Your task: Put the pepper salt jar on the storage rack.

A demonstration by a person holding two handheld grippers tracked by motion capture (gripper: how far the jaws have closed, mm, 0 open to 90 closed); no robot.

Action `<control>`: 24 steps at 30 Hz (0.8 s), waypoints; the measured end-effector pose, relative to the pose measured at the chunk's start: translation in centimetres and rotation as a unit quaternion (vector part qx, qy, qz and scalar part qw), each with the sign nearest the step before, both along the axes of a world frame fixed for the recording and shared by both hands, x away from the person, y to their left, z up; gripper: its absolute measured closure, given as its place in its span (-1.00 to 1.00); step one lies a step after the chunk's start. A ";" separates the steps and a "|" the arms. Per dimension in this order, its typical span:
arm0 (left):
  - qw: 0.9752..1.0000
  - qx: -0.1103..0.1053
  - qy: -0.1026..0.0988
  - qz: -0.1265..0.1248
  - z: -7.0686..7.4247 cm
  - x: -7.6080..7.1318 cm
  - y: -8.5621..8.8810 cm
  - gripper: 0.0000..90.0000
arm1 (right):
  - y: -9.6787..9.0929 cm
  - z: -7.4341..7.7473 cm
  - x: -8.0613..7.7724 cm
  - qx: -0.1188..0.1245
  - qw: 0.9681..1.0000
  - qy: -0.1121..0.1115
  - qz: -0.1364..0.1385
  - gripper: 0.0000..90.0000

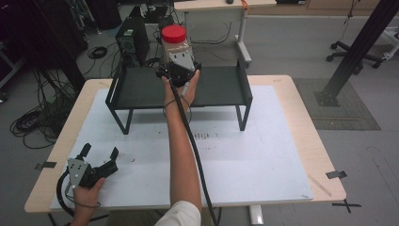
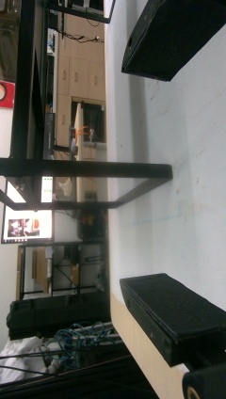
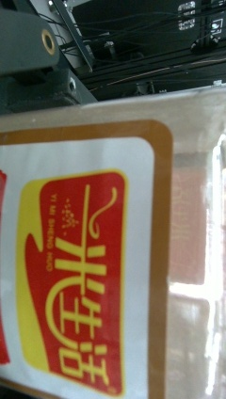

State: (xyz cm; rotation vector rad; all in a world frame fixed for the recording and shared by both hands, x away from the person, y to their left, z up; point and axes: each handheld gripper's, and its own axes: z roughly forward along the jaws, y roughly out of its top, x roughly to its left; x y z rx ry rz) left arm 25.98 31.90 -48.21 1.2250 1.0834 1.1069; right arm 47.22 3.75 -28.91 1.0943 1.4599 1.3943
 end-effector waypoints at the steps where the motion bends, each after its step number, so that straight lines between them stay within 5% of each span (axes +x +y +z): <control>1: 1.000 0.000 0.000 0.000 0.0 0.0 0.0 -0.96 | 0.0 0.0 0.0 -0.002 1.000 -0.001 -0.003 -0.72; 24: 1.000 0.000 0.000 0.000 0.0 0.0 0.0 -0.96 | -0.2 0.1 -0.2 -0.008 0.999 -0.005 -0.031 -0.94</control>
